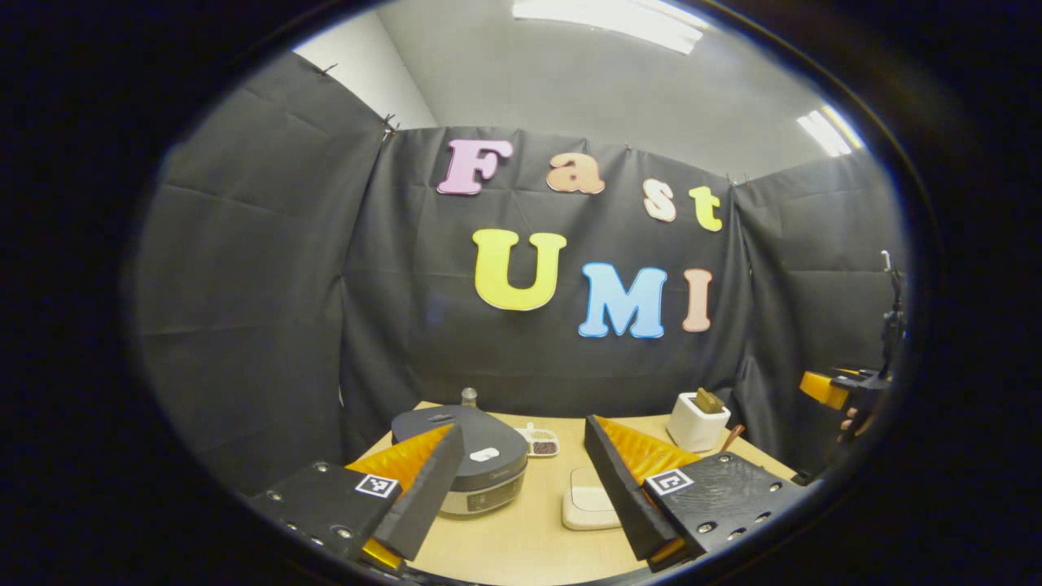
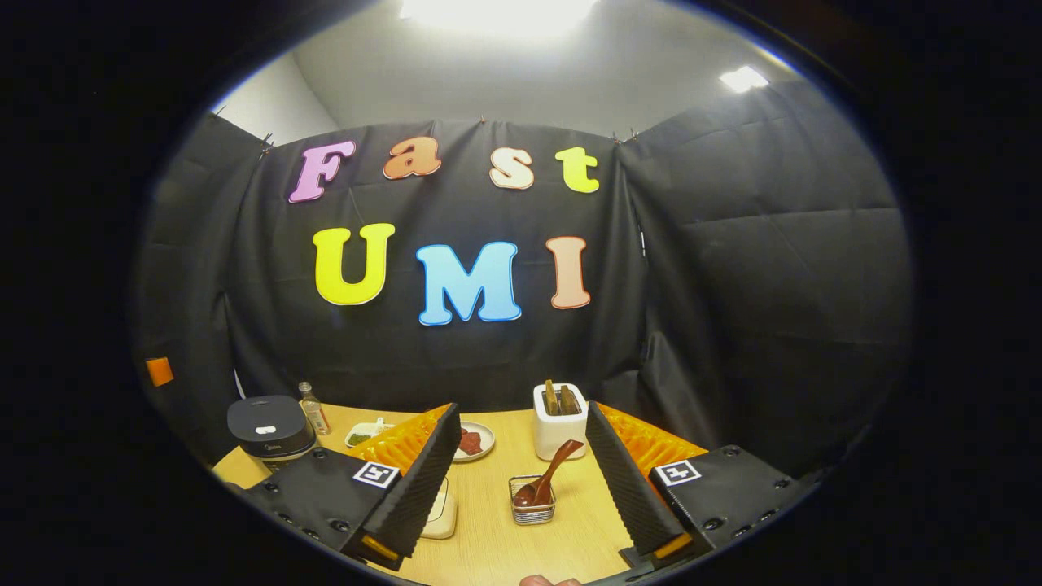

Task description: Close the left gripper, press the button to open the rice cooker; take a wooden spoon from the chopstick holder with the right hand, scoop a spoonful of rice and pour it into the rice cooker, then put the wooden spoon back into the chopstick holder.

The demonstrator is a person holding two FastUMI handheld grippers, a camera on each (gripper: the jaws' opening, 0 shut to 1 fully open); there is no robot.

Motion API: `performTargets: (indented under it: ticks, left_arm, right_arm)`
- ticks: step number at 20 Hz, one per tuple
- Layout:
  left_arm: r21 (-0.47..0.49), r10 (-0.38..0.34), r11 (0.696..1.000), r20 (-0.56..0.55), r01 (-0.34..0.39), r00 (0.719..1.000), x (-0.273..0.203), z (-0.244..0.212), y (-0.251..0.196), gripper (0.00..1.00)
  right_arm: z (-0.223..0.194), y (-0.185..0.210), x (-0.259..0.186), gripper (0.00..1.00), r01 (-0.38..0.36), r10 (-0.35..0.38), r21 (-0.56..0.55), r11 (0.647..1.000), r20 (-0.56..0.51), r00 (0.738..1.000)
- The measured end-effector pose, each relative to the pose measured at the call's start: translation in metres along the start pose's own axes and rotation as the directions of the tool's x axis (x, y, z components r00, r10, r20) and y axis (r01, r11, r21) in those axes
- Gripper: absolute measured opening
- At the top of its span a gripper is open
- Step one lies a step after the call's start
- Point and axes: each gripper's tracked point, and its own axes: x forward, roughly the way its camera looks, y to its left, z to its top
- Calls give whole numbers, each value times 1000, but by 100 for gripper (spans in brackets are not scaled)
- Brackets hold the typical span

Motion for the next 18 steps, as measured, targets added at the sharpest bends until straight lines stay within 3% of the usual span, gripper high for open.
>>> performTargets:
  ticks: [4,12,16,18]
  left_arm:
    - [0,17,1000,-11,-17,1000,2,2,-18,94]
    - [-28,87,996,-26,-88,996,11,17,-67,94]
    - [-60,159,985,-55,-162,986,17,9,-80,95]
    - [-94,200,974,-54,-205,978,13,9,-83,84]
  right_arm:
    - [-6,-18,10,98,-4,4,-11,1000,-20,1000]
    - [0,-56,57,98,-77,78,13,997,-45,996]
    - [-5,-73,78,98,-135,136,14,991,-48,990]
    - [-12,-76,86,98,-184,185,29,983,-69,980]
